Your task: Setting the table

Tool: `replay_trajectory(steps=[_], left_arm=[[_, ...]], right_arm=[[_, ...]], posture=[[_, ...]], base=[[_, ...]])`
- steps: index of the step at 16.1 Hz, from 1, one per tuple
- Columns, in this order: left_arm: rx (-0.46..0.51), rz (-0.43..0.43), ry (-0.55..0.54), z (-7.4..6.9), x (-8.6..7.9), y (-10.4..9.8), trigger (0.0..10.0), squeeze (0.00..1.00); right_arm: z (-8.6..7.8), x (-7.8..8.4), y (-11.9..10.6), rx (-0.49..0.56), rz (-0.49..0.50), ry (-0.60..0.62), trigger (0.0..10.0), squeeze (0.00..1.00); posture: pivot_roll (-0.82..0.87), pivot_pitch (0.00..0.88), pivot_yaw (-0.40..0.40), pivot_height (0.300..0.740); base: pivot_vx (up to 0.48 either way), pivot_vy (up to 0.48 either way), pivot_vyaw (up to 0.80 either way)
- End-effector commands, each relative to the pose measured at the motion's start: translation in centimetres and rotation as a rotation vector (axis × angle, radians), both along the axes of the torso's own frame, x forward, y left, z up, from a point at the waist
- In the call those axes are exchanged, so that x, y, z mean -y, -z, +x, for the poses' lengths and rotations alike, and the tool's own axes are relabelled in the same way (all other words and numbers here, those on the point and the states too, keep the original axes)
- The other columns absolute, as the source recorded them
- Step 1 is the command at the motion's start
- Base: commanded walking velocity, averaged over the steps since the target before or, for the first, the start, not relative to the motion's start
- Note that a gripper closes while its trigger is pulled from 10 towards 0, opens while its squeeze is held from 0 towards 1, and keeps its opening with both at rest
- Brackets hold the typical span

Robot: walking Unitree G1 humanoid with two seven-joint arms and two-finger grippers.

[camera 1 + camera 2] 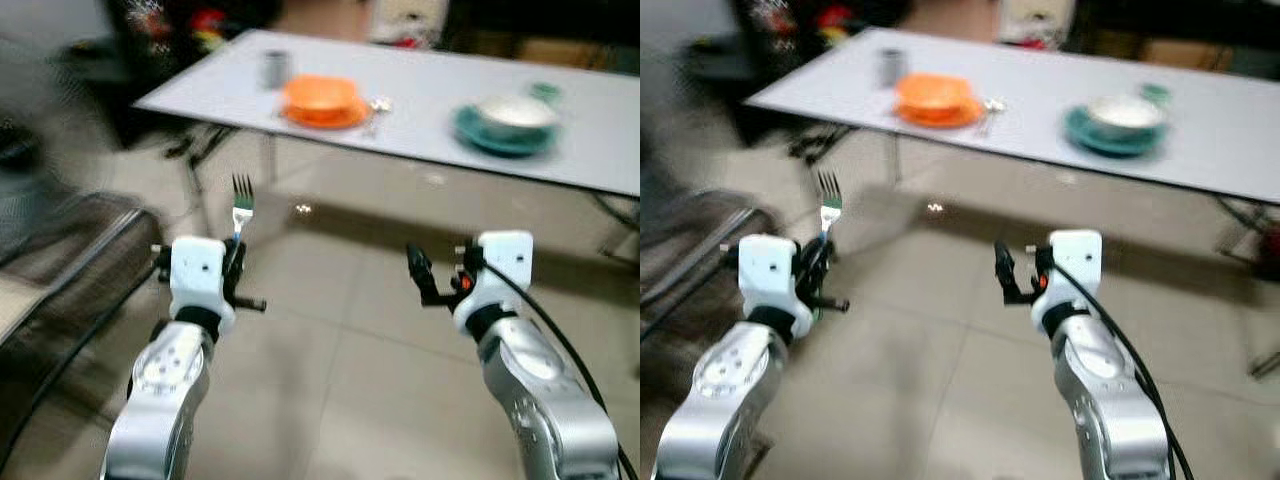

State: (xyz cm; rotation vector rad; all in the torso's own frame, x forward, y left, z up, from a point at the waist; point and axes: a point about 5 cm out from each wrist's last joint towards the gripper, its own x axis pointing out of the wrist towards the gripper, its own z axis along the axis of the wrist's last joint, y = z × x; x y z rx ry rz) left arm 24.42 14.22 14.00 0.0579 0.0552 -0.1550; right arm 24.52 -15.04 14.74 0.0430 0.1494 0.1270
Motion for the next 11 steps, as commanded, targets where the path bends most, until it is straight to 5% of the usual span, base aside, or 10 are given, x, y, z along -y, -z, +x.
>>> replay_trajectory(steps=[1,6,11], left_arm=[[0.034,-0.006,0.045,0.2,1.0,-0.7,10.0,0.0],[0.02,-0.012,0.066,0.2,1.8,-0.3,10.0,0.0],[0.008,-0.012,0.078,-0.1,2.2,0.0,10.0,0.0]], right_arm=[[0.1,1.1,0.0,0.013,-0.002,0.046,10.0,0.0],[-0.2,0.8,0.1,0.005,-0.022,0.039,10.0,0.0],[-0.5,1.2,-0.1,0.004,-0.026,0.046,10.0,0.0]], posture=[[0.0,0.0,0.004,0.74],[-0.04,0.0,0.023,0.74],[-0.04,0.0,0.015,0.74]], base=[[0.405,0.0,-0.68],[0.412,0.0,0.0],[0.412,0.0,-0.72]])
